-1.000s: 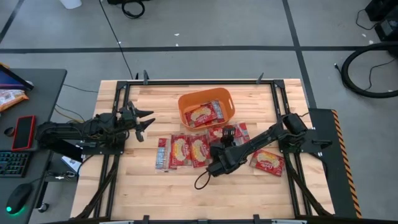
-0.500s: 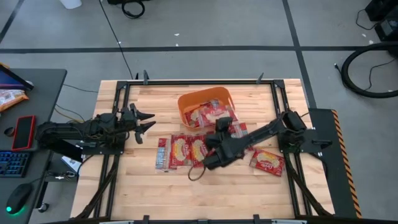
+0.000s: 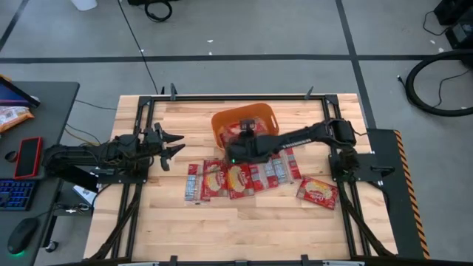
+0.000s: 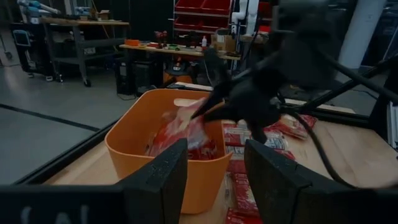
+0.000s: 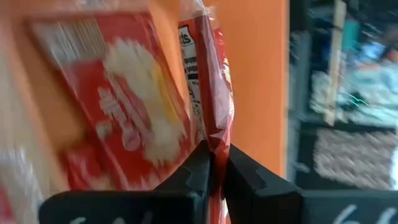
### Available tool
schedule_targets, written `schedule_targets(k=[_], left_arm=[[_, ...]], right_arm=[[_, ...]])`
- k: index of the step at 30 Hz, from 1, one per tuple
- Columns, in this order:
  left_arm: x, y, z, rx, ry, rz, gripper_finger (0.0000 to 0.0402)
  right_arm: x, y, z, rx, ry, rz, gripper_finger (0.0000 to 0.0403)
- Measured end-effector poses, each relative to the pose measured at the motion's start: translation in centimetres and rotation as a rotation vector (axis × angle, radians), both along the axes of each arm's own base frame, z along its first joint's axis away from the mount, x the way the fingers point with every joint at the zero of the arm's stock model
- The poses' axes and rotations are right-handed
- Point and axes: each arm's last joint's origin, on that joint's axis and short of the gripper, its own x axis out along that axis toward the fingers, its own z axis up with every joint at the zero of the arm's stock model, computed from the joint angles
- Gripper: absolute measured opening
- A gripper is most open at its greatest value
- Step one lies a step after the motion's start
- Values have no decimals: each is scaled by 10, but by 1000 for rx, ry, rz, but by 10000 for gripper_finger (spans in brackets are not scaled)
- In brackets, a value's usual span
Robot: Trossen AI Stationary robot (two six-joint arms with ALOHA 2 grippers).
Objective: Sort popcorn bags into baskets
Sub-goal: Put the red popcorn bag into the orange bin
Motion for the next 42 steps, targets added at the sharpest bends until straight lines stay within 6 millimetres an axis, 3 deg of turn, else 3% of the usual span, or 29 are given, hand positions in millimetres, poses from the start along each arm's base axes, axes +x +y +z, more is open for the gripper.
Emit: schedule_targets(k=[4, 8, 15, 24, 29, 34, 42], left_arm=[[0, 0, -1, -1, 12, 0, 164], [0, 0, -3, -4, 27, 0, 164], [0, 0, -6, -39, 47, 3, 164], [6, -4, -15, -146, 33, -66, 164], [16, -9, -23, -252, 88, -104, 164], [29, -21, -22, -305, 183, -174, 164], [59, -39, -19, -145, 445, -220, 164]], right_arm=[[3, -19, -1, 39, 21, 37, 62], [0, -22, 0, 39, 61, 21, 99], [-13, 19, 24, 76, 35, -35, 133], [-56, 48, 22, 66, -45, -151, 131], [-84, 62, 30, 19, -184, -87, 130], [-106, 75, 36, 104, -364, 33, 130], [-125, 81, 12, 328, -585, 277, 130]])
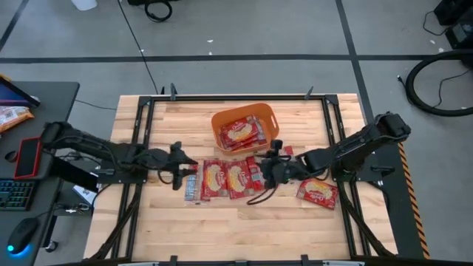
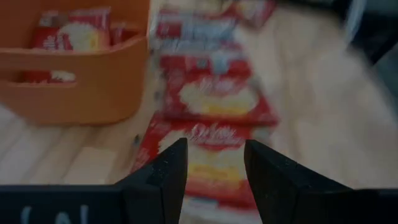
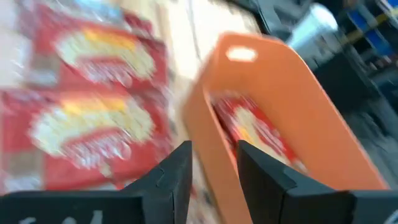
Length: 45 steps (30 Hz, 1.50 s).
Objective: Sort popcorn bags into baskets
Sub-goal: Put the red popcorn bag into the orange bin
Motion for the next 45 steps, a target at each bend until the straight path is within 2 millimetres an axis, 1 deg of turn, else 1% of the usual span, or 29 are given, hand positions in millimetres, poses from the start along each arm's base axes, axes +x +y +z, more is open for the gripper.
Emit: schedule_targets(k=[4, 7, 10, 12, 16, 19, 23, 26, 28, 32, 35, 37, 40, 45], left_arm=[[15, -3, 0, 128, 142, -5, 164], [24, -3, -1, 219, 246, 20, 164], [32, -3, -3, 322, 330, 21, 164], [38, -4, -4, 378, 359, -13, 164], [45, -10, -10, 476, 430, -118, 165], [49, -20, -13, 551, 448, -208, 171], [52, -31, -15, 681, 466, -265, 196], [54, -34, -21, 781, 506, -326, 220], [56, -35, -26, 844, 542, -378, 230], [65, -38, -38, 950, 563, -452, 231], [68, -41, -47, 1009, 589, -517, 226], [66, -43, -52, 1062, 625, -556, 223], [66, -47, -55, 1171, 652, -631, 220], [64, -50, -55, 1315, 672, -778, 220]], right_arm=[[-5, -6, -12, -9, -102, 104, 130], [-8, -20, -14, -7, -196, 174, 130], [-12, -37, -13, 11, -260, 225, 130], [-14, -47, -10, 35, -275, 265, 130], [-12, -57, -1, 100, -332, 395, 130], [-10, -56, 4, 129, -373, 481, 130], [-10, -53, 4, 173, -378, 536, 130], [-9, -51, 6, 210, -402, 576, 130], [-9, -50, 8, 221, -421, 608, 130], [-4, -49, 9, 204, -482, 640, 130], [2, -49, 2, 201, -497, 649, 130], [6, -49, -6, 208, -481, 647, 130], [8, -48, -11, 210, -469, 649, 130], [8, -49, -9, 201, -496, 648, 130]])
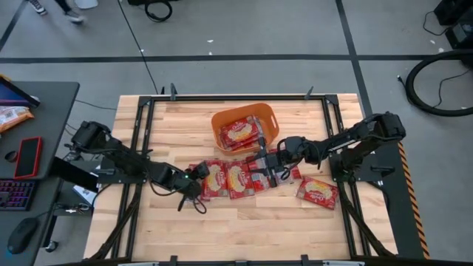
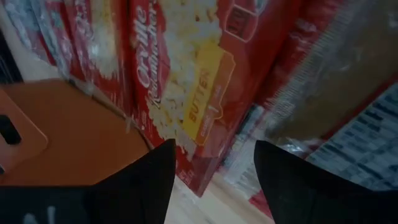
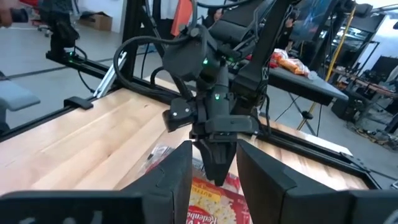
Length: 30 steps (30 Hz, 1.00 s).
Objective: Sort popcorn bags into baskets
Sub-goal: Put the red popcorn bag into the orange bin
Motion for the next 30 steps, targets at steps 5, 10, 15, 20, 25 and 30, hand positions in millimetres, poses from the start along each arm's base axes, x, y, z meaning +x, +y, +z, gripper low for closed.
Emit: schedule_targets(k=[5, 10, 15, 20, 25, 30], left_arm=[[1, 1, -1, -12, 25, -34, 219], [2, 1, 0, 2, 21, -54, 219], [3, 2, 1, -13, 13, -52, 219], [6, 8, 1, -18, 2, -25, 219], [7, 12, 0, -52, 13, -21, 219], [10, 16, 1, -60, -6, 0, 219]], right_arm=[[0, 0, 0, -6, -3, 0, 130], [0, 0, 0, -7, -2, 0, 130], [0, 0, 0, -7, -2, 0, 130], [0, 0, 0, -7, -2, -1, 130], [0, 0, 0, -7, -2, -1, 130], [0, 0, 0, -8, -2, -1, 130]])
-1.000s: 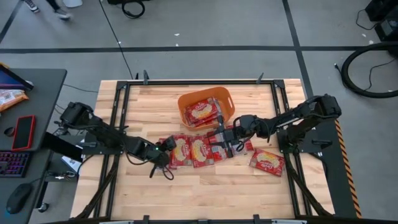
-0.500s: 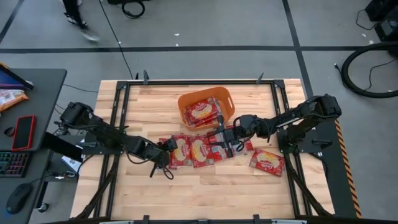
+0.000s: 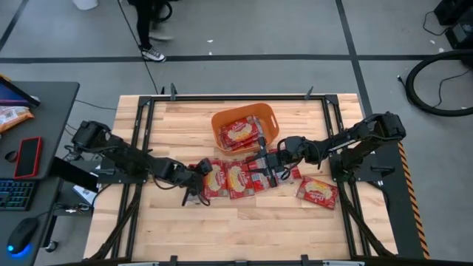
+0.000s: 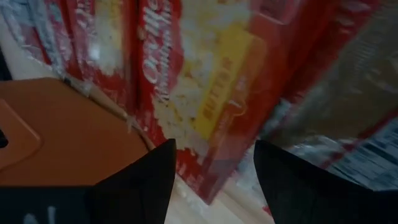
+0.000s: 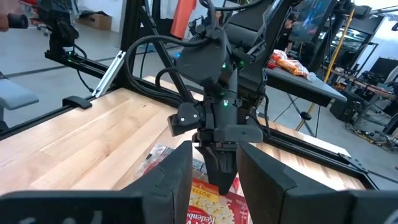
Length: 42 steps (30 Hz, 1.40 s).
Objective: Sort popcorn bags into baskets
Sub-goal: Put the red popcorn bag into the orange bin
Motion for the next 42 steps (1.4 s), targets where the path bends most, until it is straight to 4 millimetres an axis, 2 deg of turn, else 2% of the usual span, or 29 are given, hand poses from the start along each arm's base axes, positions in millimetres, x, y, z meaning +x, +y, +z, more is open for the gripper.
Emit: schedule_targets(k=[5, 11, 16, 24, 27, 32, 38, 42], left_arm=[[3, -2, -4, -20, 8, -33, 214], [9, -4, -16, 33, 24, -51, 177], [9, -4, -17, 18, 16, -38, 124], [9, -10, -14, -39, -5, 66, 18], [14, -16, -2, -56, 31, 118, 15], [27, -24, 35, -129, 82, 237, 27], [37, -23, 90, -315, 187, 428, 21], [51, -12, 133, -485, 98, 623, 23]], right_arm=[[0, 0, 0, -8, -2, 1, 130], [0, 0, -1, -11, 5, 0, 130], [1, 0, -3, -16, 12, 0, 130], [1, -1, -4, -19, 20, -21, 130], [1, -3, -6, -30, 49, -98, 130], [0, -6, -10, -48, 99, -215, 130], [-10, -9, -2, -77, 153, -379, 130], [-21, -11, 7, -83, 174, -537, 130]])
